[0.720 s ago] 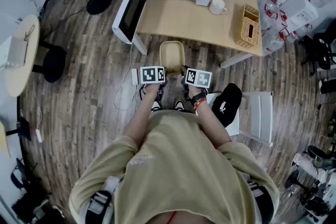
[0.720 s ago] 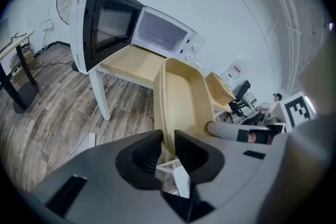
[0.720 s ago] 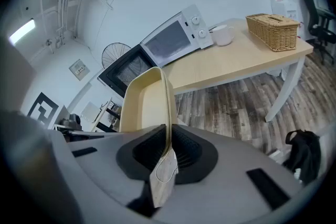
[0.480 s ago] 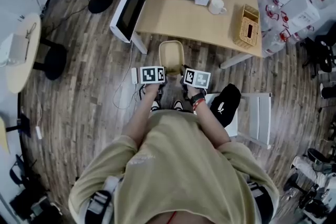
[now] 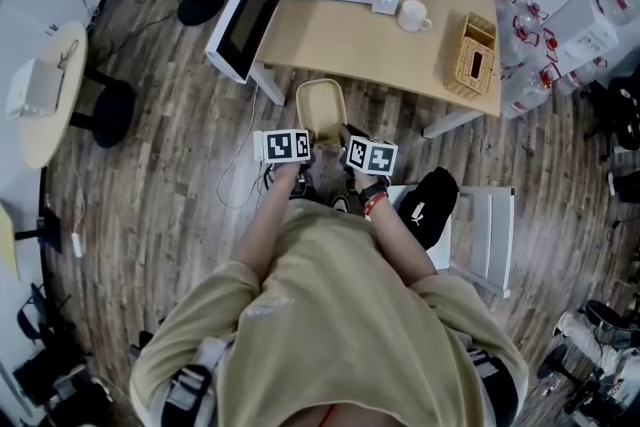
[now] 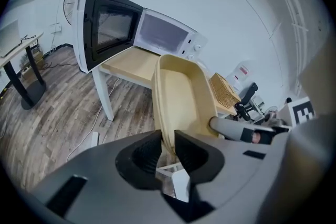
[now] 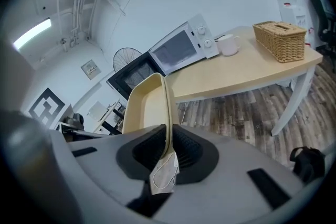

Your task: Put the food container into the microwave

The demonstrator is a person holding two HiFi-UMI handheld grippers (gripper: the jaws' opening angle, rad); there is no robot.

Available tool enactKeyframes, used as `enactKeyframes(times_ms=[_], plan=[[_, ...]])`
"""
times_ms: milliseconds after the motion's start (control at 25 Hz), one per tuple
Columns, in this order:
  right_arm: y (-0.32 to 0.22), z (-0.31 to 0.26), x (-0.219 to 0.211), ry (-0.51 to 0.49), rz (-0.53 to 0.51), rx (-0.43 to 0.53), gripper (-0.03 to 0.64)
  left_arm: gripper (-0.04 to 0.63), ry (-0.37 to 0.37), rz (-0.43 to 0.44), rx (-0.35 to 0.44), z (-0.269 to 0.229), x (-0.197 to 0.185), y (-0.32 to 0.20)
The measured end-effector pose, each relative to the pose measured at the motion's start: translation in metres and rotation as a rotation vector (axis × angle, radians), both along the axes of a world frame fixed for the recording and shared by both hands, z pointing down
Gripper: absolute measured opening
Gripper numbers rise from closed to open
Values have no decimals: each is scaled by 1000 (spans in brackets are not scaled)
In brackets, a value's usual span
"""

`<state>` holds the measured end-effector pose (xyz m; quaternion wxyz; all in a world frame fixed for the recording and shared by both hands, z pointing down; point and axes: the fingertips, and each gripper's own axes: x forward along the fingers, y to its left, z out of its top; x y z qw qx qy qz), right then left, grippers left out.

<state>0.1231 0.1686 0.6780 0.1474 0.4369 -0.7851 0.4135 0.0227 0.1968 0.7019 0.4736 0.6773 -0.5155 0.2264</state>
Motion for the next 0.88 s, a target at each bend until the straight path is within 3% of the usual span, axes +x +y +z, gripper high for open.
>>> enactKeyframes(times_ms=[320,560,880], plan=[[-48,7,-12,3,21,-9,57,87,20,-4,17,4,-14,-53],[-118,7,-25,-48,81,-59,64,87,84,21,-2,10,-29,-122],[-191,8,-48,-30,129,-78,64,87,95,57,-25,9,-52,-201]])
